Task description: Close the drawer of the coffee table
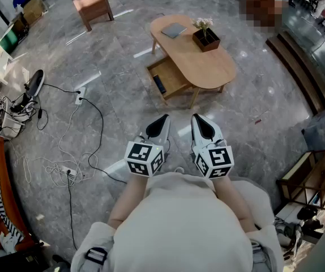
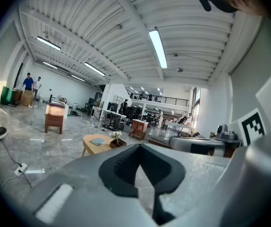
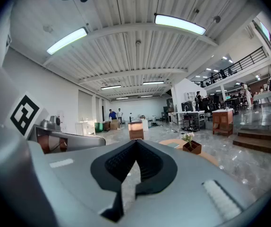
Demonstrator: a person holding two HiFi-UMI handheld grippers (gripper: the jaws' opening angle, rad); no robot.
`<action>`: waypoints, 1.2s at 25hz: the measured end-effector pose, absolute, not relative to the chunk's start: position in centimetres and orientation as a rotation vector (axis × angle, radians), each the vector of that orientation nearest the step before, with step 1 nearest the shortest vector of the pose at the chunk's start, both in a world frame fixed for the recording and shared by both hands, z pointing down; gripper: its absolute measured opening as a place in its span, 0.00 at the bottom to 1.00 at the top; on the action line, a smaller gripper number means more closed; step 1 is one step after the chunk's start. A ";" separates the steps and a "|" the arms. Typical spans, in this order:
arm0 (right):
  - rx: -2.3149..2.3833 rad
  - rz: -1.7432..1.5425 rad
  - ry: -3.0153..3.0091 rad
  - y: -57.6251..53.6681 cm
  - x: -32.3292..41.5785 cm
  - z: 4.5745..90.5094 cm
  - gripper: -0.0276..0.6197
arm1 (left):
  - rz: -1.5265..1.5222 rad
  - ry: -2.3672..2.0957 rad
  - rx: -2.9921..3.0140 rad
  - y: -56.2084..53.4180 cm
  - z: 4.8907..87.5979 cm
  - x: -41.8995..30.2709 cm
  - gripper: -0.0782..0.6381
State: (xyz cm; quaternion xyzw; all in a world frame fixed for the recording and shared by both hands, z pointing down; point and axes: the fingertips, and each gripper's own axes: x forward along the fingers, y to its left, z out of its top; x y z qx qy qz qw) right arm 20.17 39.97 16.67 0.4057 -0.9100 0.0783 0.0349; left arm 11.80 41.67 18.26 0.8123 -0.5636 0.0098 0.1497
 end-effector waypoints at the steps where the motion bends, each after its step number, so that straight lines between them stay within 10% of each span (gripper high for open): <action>1: 1.246 0.238 -2.797 39.9 20.1 16.7 0.04 | 0.026 -1.621 2.332 41.6 18.3 11.7 0.11; 30: 1.168 0.318 -2.800 36.8 14.8 18.8 0.04 | 0.002 -1.612 2.262 38.4 20.8 6.6 0.11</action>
